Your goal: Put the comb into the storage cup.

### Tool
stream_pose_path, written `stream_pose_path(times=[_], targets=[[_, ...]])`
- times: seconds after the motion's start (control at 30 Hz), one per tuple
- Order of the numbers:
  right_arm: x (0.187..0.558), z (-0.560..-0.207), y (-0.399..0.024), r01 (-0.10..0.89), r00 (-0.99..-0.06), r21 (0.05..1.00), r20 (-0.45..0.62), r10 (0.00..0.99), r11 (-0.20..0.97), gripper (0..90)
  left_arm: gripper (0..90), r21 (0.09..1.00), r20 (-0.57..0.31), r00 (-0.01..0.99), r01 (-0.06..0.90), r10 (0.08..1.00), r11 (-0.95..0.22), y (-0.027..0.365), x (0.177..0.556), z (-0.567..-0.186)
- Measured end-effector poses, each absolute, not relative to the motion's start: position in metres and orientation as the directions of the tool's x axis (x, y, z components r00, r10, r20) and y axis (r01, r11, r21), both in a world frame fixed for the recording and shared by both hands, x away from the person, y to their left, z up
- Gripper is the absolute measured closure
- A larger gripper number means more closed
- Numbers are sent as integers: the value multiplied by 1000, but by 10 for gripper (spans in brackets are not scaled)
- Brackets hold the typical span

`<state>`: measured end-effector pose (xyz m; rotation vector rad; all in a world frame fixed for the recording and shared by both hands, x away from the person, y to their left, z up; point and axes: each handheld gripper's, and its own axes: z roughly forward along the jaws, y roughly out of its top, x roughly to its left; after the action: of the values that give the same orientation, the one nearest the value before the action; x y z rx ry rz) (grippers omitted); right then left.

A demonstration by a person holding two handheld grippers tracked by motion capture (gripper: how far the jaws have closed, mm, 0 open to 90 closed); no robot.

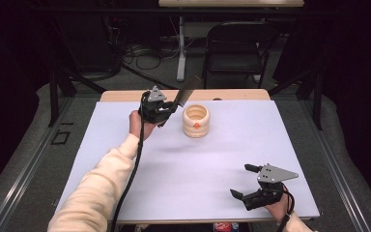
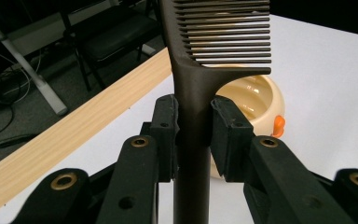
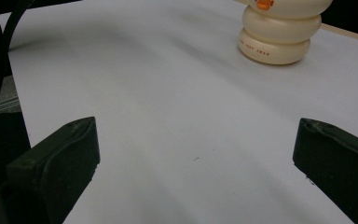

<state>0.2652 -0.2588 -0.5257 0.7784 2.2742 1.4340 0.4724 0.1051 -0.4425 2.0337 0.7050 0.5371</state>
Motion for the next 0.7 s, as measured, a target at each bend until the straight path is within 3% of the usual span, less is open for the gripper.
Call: stream_pose_path(times=[0.7], targets=[[265,-526,-259,270,-791,902,8,612,337,0,723,875,90,738,263,669,-407,98,478,-434]])
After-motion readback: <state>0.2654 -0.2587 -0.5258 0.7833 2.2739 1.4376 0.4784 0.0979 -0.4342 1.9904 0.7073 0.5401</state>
